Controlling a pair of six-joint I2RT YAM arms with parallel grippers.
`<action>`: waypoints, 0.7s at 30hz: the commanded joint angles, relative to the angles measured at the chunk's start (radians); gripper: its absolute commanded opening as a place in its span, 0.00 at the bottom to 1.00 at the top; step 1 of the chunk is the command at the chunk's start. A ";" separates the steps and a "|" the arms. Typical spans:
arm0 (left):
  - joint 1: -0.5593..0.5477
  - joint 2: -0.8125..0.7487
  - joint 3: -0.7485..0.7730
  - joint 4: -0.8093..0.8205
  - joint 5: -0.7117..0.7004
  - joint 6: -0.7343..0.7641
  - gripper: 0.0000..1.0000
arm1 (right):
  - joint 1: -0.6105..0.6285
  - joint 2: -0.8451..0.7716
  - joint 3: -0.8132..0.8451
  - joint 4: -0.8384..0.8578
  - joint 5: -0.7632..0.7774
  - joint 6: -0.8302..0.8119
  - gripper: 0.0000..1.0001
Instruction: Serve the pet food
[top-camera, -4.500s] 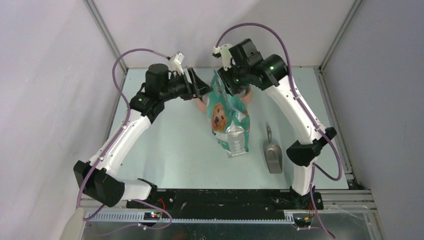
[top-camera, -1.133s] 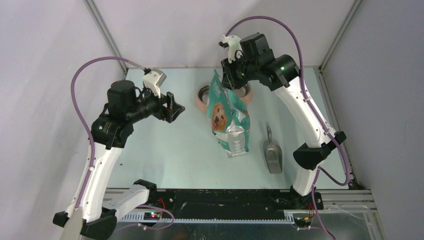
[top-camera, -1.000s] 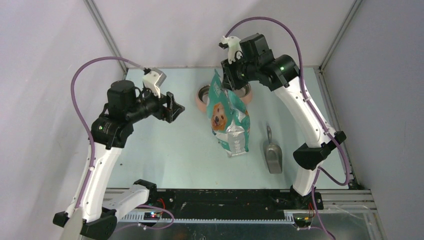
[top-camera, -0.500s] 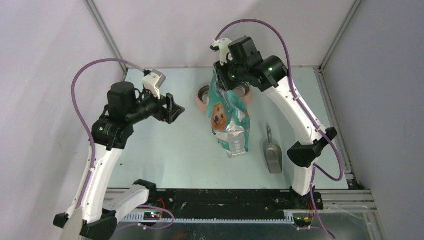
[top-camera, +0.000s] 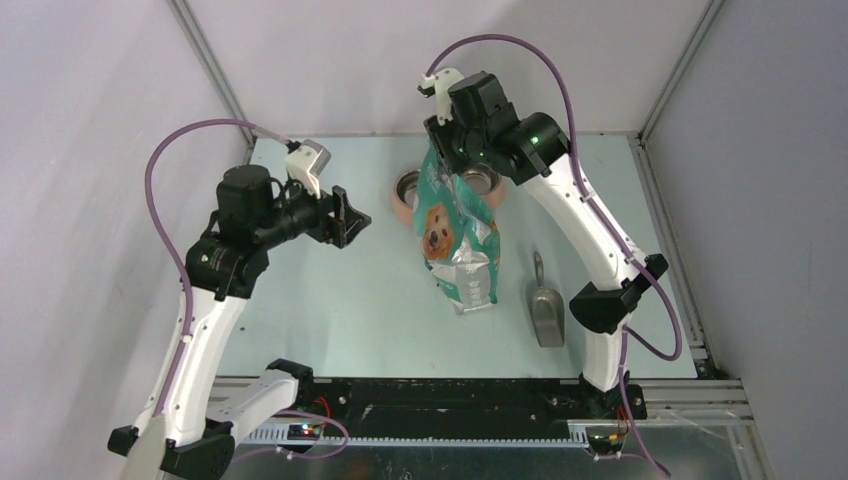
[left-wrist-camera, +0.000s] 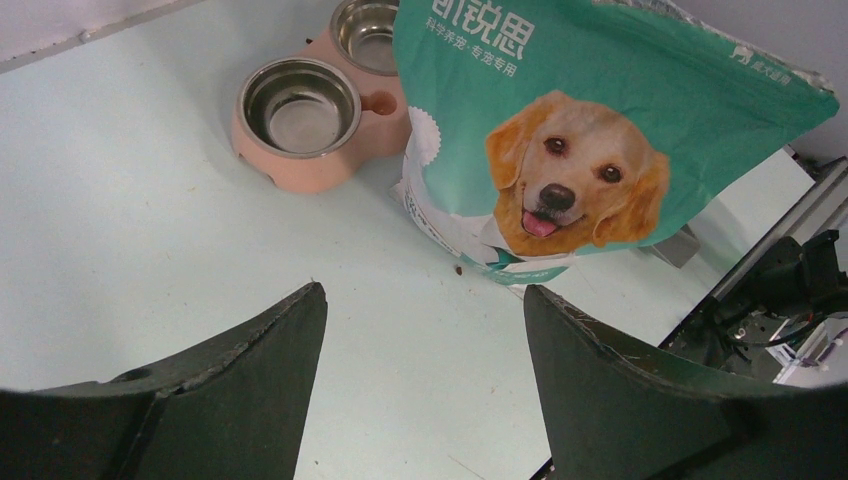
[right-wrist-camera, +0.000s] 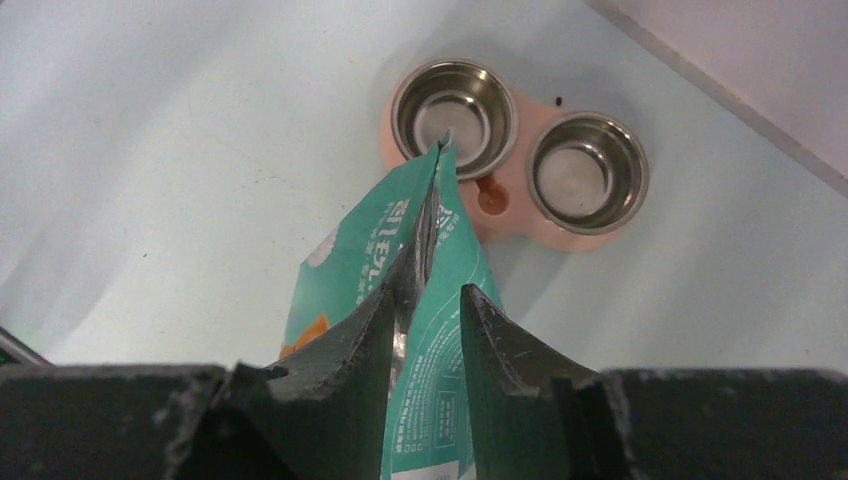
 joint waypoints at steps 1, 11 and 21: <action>0.011 -0.017 -0.002 0.040 0.030 -0.024 0.79 | 0.022 0.025 0.020 0.022 0.092 -0.029 0.34; 0.012 -0.027 -0.010 0.037 0.043 -0.024 0.79 | 0.008 0.016 0.016 0.012 -0.087 0.047 0.36; 0.012 -0.025 -0.019 0.042 0.051 -0.033 0.79 | 0.007 0.017 0.007 0.000 -0.124 0.035 0.19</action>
